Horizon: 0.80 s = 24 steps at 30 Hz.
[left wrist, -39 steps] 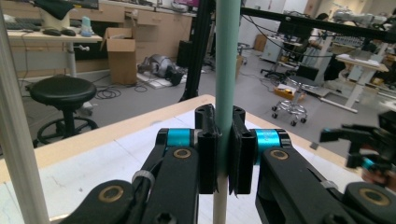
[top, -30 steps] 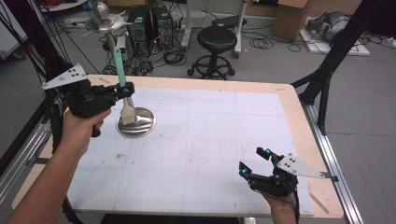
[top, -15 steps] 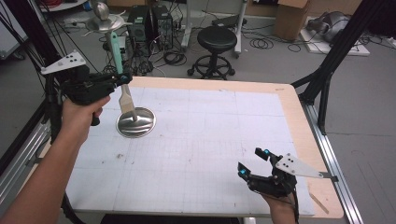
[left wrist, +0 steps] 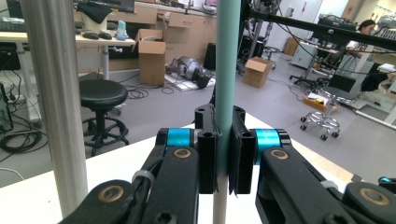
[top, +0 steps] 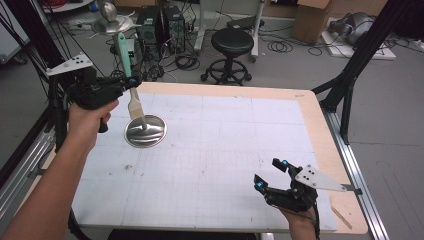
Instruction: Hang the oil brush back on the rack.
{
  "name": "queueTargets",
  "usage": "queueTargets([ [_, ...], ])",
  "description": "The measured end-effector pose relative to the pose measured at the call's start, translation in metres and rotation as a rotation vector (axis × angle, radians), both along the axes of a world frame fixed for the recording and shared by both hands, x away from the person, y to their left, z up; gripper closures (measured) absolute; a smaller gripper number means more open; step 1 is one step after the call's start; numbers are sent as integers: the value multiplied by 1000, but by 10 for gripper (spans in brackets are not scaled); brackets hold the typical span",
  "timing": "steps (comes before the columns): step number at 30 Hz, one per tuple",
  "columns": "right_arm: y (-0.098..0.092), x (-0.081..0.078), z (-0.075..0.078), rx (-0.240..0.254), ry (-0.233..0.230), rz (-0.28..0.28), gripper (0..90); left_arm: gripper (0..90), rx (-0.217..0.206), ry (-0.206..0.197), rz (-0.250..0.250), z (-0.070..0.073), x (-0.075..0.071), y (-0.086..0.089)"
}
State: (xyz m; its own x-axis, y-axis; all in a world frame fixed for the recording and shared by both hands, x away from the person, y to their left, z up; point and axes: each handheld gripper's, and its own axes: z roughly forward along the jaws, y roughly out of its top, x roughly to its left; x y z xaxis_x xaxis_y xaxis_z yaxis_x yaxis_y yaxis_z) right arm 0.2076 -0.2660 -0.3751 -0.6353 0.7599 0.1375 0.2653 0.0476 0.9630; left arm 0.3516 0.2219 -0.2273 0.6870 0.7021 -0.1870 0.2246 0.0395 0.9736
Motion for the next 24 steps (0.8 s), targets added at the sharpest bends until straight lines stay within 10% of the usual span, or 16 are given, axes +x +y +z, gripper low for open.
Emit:
queueTargets([
  [11,-1,-1,0,7,-4,5,170,830,-1,17,0,-5,3,-1],
  [24,-6,0,-3,27,4,-23,170,391,-24,-54,66,-35,-30,27],
])
